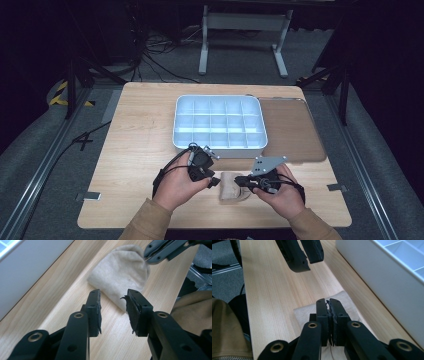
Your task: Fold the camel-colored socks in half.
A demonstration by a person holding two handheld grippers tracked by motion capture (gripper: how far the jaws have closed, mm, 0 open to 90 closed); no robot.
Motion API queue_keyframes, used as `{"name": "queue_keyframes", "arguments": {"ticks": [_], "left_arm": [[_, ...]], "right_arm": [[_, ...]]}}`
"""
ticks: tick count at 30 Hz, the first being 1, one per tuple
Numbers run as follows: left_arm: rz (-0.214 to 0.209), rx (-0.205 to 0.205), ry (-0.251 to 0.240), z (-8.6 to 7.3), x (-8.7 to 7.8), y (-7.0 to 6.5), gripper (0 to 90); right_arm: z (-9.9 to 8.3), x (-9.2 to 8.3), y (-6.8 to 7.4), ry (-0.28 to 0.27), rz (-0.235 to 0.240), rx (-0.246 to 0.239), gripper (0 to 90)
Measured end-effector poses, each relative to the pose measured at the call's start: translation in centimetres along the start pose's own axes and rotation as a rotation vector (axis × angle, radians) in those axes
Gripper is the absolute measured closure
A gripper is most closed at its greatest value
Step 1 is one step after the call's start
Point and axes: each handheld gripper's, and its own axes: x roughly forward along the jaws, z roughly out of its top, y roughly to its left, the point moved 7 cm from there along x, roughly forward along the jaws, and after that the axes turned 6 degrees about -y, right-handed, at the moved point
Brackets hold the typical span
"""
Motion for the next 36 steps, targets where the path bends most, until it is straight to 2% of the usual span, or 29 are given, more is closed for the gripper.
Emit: {"name": "queue_keyframes", "arguments": {"ticks": [5, 12, 17, 18, 19, 22, 25, 28, 30, 33, 36], "left_arm": [[-0.001, 0.01, 0.024, -0.3, 0.3, 0.0, 67.3], [-0.006, 0.022, 0.027, 0.0, 0.8, -0.2, 69.6], [-0.014, 0.073, 0.006, 0.8, 1.8, -0.9, 72.1], [-0.014, 0.073, 0.006, 0.8, 1.8, -0.9, 73.4], [-0.024, 0.104, 0.0, 1.1, 2.4, -1.2, 73.4], [-0.047, 0.138, -0.017, 1.5, 3.5, -1.9, 75.6], [-0.057, 0.164, 0.01, 1.4, 4.8, -2.2, 76.2], [-0.034, 0.197, 0.064, 1.1, 5.6, -2.0, 77.4], [-0.046, 0.188, 0.079, 0.9, 5.8, -2.0, 78.0], [-0.043, 0.18, 0.108, 0.7, 6.2, -1.9, 78.5], [-0.045, 0.186, 0.126, 0.5, 6.5, -1.8, 78.6]], "right_arm": [[-0.7, 1.1, -0.4, 0.029, -0.001, 0.015, 85.8], [-1.6, 0.8, -0.9, 0.051, -0.017, 0.033, 85.8], [-2.3, 0.5, -1.1, 0.056, -0.03, 0.051, 85.3], [-2.3, 0.5, -1.1, 0.056, -0.03, 0.051, 85.3], [-2.4, 0.4, -1.2, 0.053, -0.031, 0.052, 85.3], [-2.8, 0.4, -1.3, 0.054, -0.035, 0.061, 85.1], [-3.2, 0.3, -1.2, 0.052, -0.031, 0.067, 84.7], [-3.4, 0.3, -1.3, 0.05, -0.033, 0.069, 84.4], [-3.6, 0.2, -1.3, 0.052, -0.035, 0.075, 84.0], [-3.8, 0.1, -1.4, 0.053, -0.039, 0.08, 83.6], [-4.1, 0.1, -1.5, 0.056, -0.043, 0.085, 82.2]]}}
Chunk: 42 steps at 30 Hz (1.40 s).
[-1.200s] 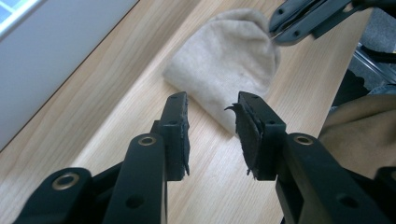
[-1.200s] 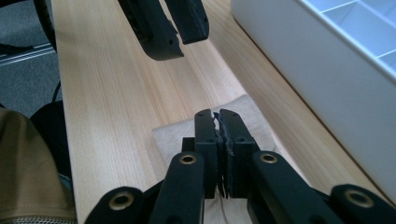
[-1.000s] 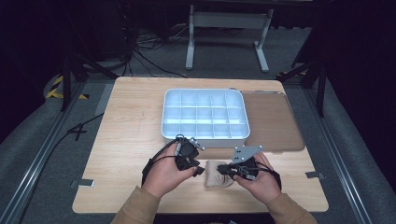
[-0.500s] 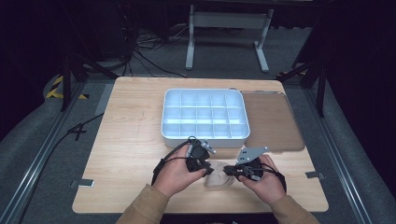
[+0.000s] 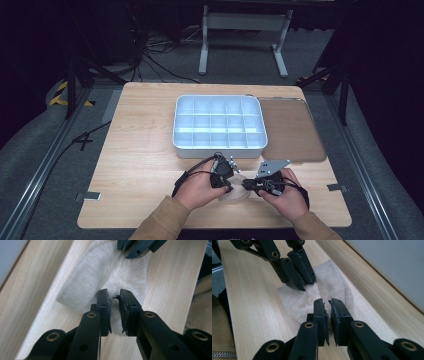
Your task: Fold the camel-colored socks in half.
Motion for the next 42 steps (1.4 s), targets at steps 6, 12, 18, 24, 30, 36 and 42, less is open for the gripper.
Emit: {"name": "queue_keyframes", "arguments": {"ticks": [6, 12, 18, 24, 30, 36, 42], "left_arm": [[-0.012, -0.005, 0.026, -0.3, 0.3, -0.1, 78.2], [-0.03, -0.013, 0.049, -0.6, 0.6, 0.0, 78.6], [-0.032, -0.003, -0.011, 0.1, -0.2, -0.3, 77.9], [0.029, -0.007, -0.195, 2.0, -1.4, 0.3, 79.4], [0.128, -0.012, -0.146, 1.8, 0.0, 1.6, 82.4], [0.146, -0.039, -0.106, 1.1, 1.1, 2.4, 86.0], [0.158, -0.042, -0.098, 1.1, 1.4, 2.4, 87.7]], "right_arm": [[-0.5, 0.2, -0.1, 0.022, -0.002, 0.001, 81.2], [-1.5, 0.8, -0.6, 0.06, 0.0, 0.0, 79.9], [-1.6, 0.8, -0.6, 0.059, 0.001, -0.001, 80.0], [-1.5, 0.8, -0.5, 0.07, -0.009, -0.018, 80.2], [-1.5, 0.8, -0.4, 0.068, -0.019, -0.031, 80.1], [-1.5, 0.7, -0.3, 0.062, -0.021, -0.042, 79.7], [-1.9, 0.4, -0.1, 0.083, -0.011, -0.044, 80.3]]}}
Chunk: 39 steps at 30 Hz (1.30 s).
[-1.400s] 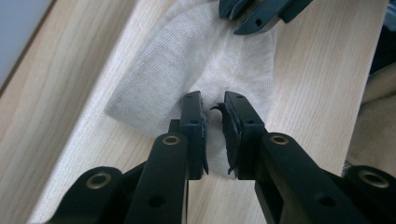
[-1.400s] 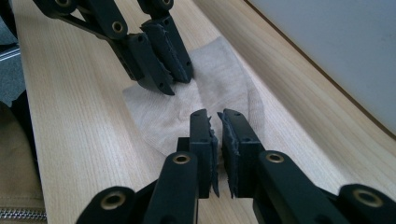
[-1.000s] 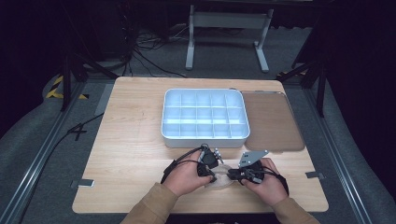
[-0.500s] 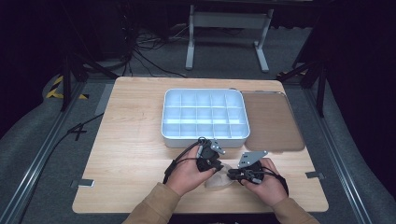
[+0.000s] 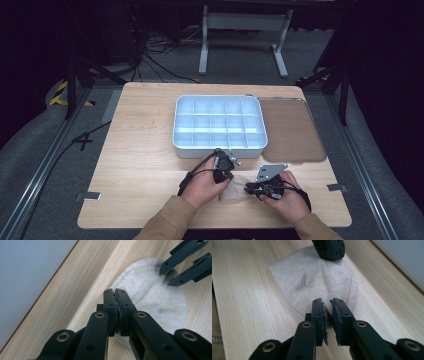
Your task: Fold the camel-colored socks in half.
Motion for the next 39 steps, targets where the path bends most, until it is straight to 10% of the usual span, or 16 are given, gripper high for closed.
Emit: {"name": "queue_keyframes", "arguments": {"ticks": [12, 25, 39], "left_arm": [[-0.024, -0.008, -0.024, 0.1, -0.5, 0.1, 86.0], [-0.056, -0.04, -0.081, 0.3, -4.5, -0.2, 78.6], [-0.068, -0.057, 0.036, -1.3, -6.6, -0.4, 77.8]], "right_arm": [[-0.2, -0.2, 0.0, -0.009, -0.001, 0.01, 81.3], [0.9, -1.0, 0.3, -0.054, 0.014, 0.014, 81.6], [2.0, -0.9, 0.7, -0.085, 0.042, 0.017, 84.1]]}}
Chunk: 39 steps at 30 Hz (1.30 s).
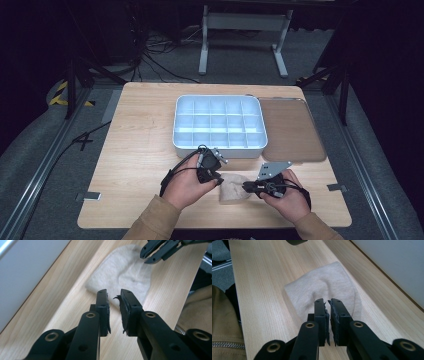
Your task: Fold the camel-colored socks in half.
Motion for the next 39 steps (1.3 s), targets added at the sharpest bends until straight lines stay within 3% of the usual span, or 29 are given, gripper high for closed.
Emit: {"name": "queue_keyframes", "arguments": {"ticks": [10, 21, 25, 29, 39], "left_arm": [[-0.013, -0.013, 0.063, -1.1, -0.1, 0.4, 79.5], [-0.034, -0.029, 0.115, -2.1, 1.2, 0.7, 81.4], [-0.036, -0.026, 0.125, -2.2, 1.8, 0.7, 81.2], [-0.04, -0.031, 0.133, -2.3, 2.4, 0.7, 80.9], [-0.022, -0.005, 0.124, -2.2, 3.5, 0.8, 82.1]], "right_arm": [[0.6, 0.7, 0.6, -0.017, 0.028, 0.001, 86.8], [1.0, 1.9, 1.1, -0.045, 0.043, 0.032, 88.9], [0.6, 2.4, 0.8, -0.032, 0.029, 0.05, 88.3], [-0.1, 3.1, 0.4, 0.013, 0.012, 0.033, 89.1], [-0.3, 3.3, 0.3, 0.023, 0.016, 0.022, 89.4]]}}
